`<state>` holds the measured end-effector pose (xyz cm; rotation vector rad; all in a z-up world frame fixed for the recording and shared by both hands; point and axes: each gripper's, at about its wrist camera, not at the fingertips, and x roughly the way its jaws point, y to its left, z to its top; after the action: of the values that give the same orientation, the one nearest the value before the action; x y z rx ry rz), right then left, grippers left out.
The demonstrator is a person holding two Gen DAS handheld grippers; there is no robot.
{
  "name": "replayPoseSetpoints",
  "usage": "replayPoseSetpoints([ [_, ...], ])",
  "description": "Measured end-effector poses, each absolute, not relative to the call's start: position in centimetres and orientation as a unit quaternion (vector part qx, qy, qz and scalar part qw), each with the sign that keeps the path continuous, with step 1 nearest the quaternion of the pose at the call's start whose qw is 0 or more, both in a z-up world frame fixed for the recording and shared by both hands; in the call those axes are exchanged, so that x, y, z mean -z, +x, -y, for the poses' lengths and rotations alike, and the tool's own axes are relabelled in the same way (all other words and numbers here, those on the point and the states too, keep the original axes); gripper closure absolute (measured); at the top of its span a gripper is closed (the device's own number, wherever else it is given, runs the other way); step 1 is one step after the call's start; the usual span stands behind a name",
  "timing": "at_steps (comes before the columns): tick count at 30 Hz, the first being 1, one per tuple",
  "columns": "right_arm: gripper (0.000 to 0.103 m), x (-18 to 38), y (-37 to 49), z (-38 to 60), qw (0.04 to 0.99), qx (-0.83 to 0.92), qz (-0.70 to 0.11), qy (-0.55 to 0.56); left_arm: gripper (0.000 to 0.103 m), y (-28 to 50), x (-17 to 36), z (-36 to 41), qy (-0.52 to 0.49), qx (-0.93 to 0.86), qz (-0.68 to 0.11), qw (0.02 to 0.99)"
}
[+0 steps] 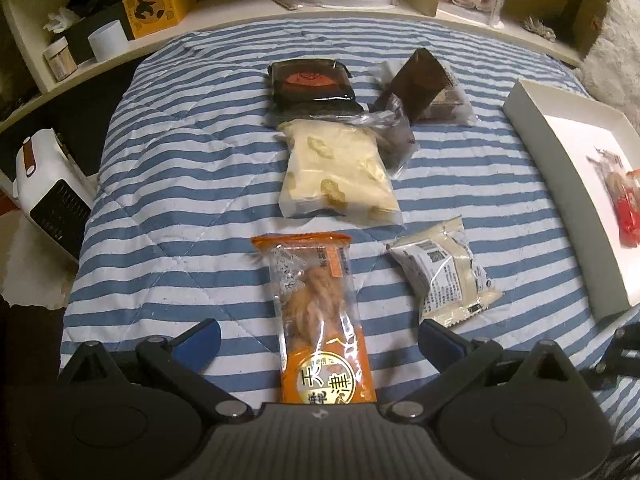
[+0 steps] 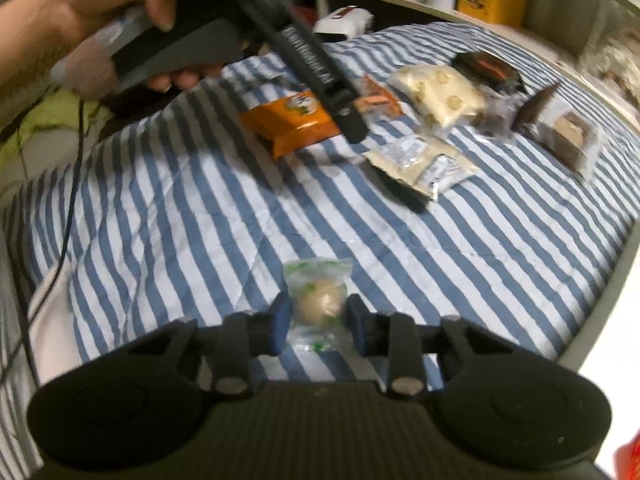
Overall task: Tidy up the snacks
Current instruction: 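Close left tool on the orange pack while right tool grips the clear cookie pack, then carry the orange pack with left tool while right tool carries cookie pack to tray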
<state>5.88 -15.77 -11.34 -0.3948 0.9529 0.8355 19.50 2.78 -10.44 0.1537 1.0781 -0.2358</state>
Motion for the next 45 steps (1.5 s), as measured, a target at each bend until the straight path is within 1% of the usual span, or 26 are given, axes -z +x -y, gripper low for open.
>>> replayPoseSetpoints([
  [4,0.068,11.2,6.8,16.5,0.807,-0.350,-0.450,-0.155,0.000,19.5,9.7,-2.5,0.073,0.120,-0.503,0.853],
  [5,0.069,11.2,7.2,16.7,0.811,-0.341,-0.451,-0.149,0.004,19.4,9.5,-2.4,0.074,0.118,-0.499,0.855],
  [6,0.069,11.1,7.4,17.0,0.816,-0.332,-0.451,-0.142,0.011,19.4,9.4,-2.3,0.073,0.115,-0.496,0.857],
  [7,0.069,11.1,7.6,17.1,0.820,-0.326,-0.451,-0.137,0.016,19.4,9.3,-2.3,0.071,0.114,-0.496,0.858],
  [8,0.069,11.0,7.8,17.4,0.824,-0.318,-0.450,-0.131,0.024,19.5,9.3,-2.3,0.067,0.113,-0.499,0.857],
  [9,0.069,10.9,8.0,17.6,0.828,-0.311,-0.449,-0.126,0.030,19.6,9.4,-2.3,0.064,0.110,-0.503,0.855],
  [12,0.069,10.8,8.5,18.1,0.836,-0.297,-0.448,-0.112,0.040,19.8,9.9,-2.2,0.066,0.102,-0.514,0.849],
  [14,0.069,10.7,9.0,18.2,0.839,-0.290,-0.449,-0.103,0.042,19.8,10.5,-2.1,0.071,0.099,-0.522,0.844],
  [16,0.069,10.7,9.3,18.4,0.842,-0.283,-0.449,-0.100,0.049,19.9,10.9,-1.9,0.075,0.092,-0.526,0.842],
  [17,0.069,10.7,9.4,18.4,0.842,-0.281,-0.449,-0.099,0.055,20.0,11.1,-1.9,0.076,0.087,-0.527,0.842],
  [18,0.069,10.7,9.4,18.5,0.843,-0.278,-0.449,-0.098,0.058,20.1,11.2,-1.9,0.078,0.081,-0.527,0.842],
  [21,0.069,10.8,9.4,18.6,0.846,-0.271,-0.450,-0.094,0.060,20.0,10.9,-2.1,0.069,0.077,-0.524,0.846],
  [28,0.069,10.0,9.2,19.3,0.859,-0.254,-0.438,-0.075,0.060,19.2,8.8,-2.4,0.044,0.064,-0.496,0.865],
  [36,0.069,7.2,9.0,20.9,0.891,-0.233,-0.387,-0.053,0.060,17.7,5.1,-2.0,0.004,0.073,-0.443,0.894],
  [45,0.069,3.8,8.8,23.5,0.916,-0.210,-0.342,-0.015,0.060,15.5,1.4,1.3,-0.011,0.116,-0.389,0.914],
])
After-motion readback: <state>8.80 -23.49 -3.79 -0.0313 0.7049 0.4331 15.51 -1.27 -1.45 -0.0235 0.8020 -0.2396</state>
